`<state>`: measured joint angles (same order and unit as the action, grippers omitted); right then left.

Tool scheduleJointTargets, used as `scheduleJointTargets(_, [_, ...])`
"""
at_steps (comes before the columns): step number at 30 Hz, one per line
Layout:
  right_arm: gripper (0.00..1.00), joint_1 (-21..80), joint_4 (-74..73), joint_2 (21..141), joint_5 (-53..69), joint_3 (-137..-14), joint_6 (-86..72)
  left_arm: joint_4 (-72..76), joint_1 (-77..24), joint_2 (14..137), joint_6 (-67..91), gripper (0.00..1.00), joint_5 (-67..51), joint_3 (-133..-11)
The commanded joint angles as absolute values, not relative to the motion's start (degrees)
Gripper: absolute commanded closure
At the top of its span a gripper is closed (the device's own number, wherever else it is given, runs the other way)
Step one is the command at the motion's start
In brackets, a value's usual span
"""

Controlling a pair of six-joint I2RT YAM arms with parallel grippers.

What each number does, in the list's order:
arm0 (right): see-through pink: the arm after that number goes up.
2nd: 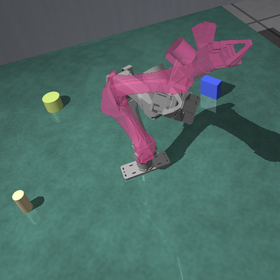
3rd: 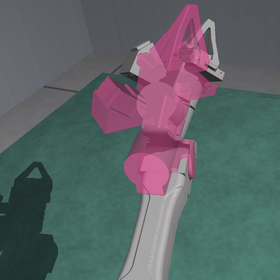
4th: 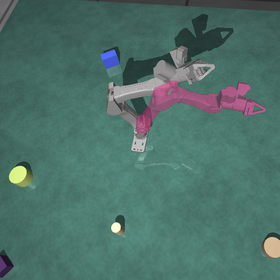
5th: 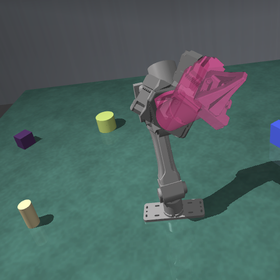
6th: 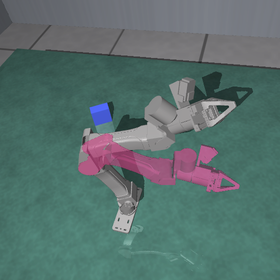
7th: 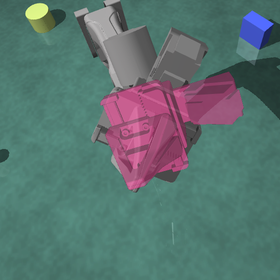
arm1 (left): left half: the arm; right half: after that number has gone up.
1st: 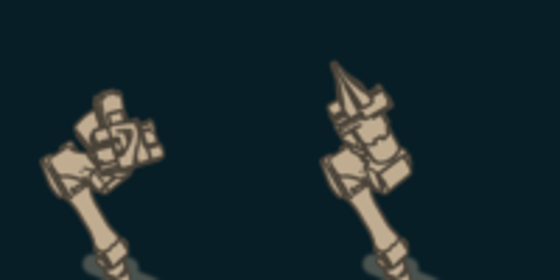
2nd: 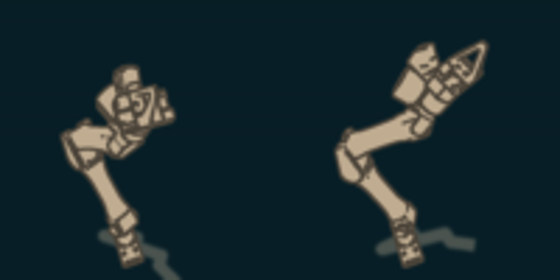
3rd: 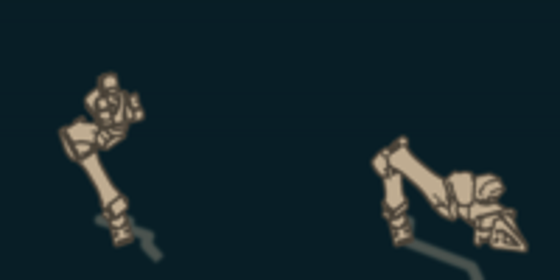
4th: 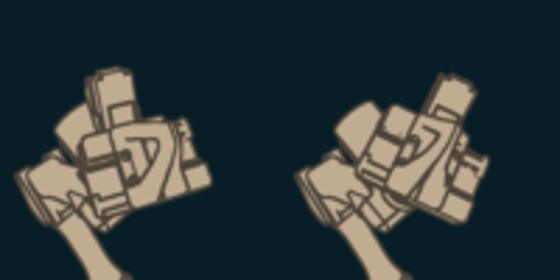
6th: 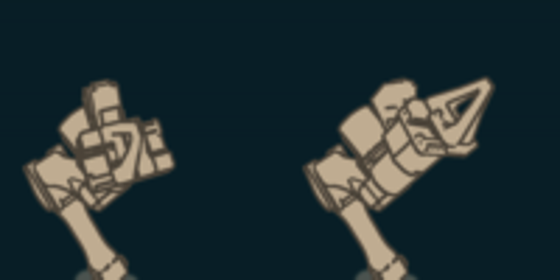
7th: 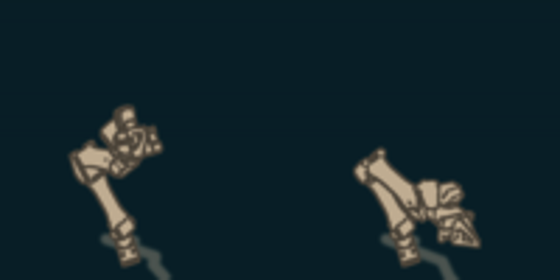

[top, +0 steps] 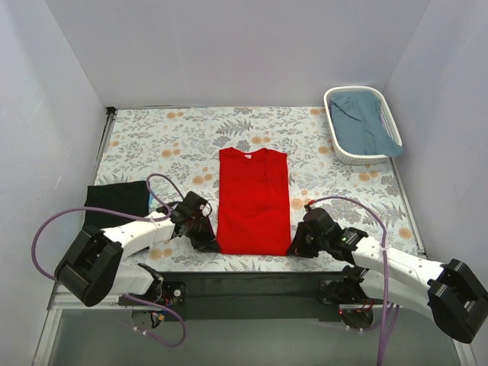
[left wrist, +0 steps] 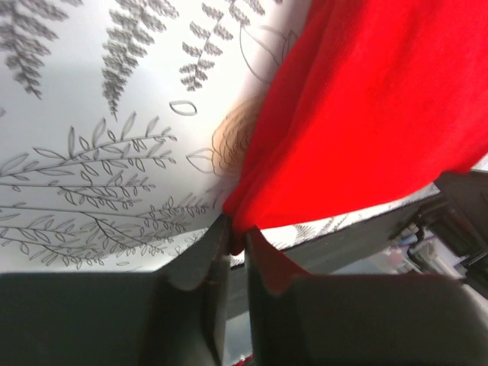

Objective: Fold and stack the t-shirts
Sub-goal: Fold the tshirt

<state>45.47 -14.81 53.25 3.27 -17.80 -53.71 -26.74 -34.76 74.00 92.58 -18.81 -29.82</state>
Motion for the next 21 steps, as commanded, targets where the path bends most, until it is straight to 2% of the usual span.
scheduleJointTargets(1, [0.88,45.35,-15.91,54.49,2.37,-18.01,-51.24,-27.07,-35.33,74.27,91.41,0.96,-16.79,-31.99])
scheduleJointTargets(2, [0.90,45.35,-15.82,54.75,2.55,-18.80,-50.20,-27.42,-35.33,74.27,91.41,1.00,-16.79,-32.78])
scheduleJointTargets(4, [0.93,45.35,-15.91,55.02,3.25,-19.60,-48.87,-28.74,-35.33,74.27,91.49,1.00,-17.05,-33.57])
scheduleJointTargets(5, [0.99,45.35,-15.91,54.93,3.60,-20.38,-47.48,-29.00,-35.33,74.09,91.49,1.00,-17.57,-33.92])
scheduleJointTargets(12, [0.99,45.61,-18.98,51.16,7.82,-21.19,-44.03,-32.60,-37.09,70.76,93.25,1.00,-17.14,-32.88])
scheduleJointTargets(21, [0.99,52.12,-26.53,42.72,5.54,-23.81,-44.04,-37.86,-41.57,61.79,96.15,1.00,-14.95,-30.76])
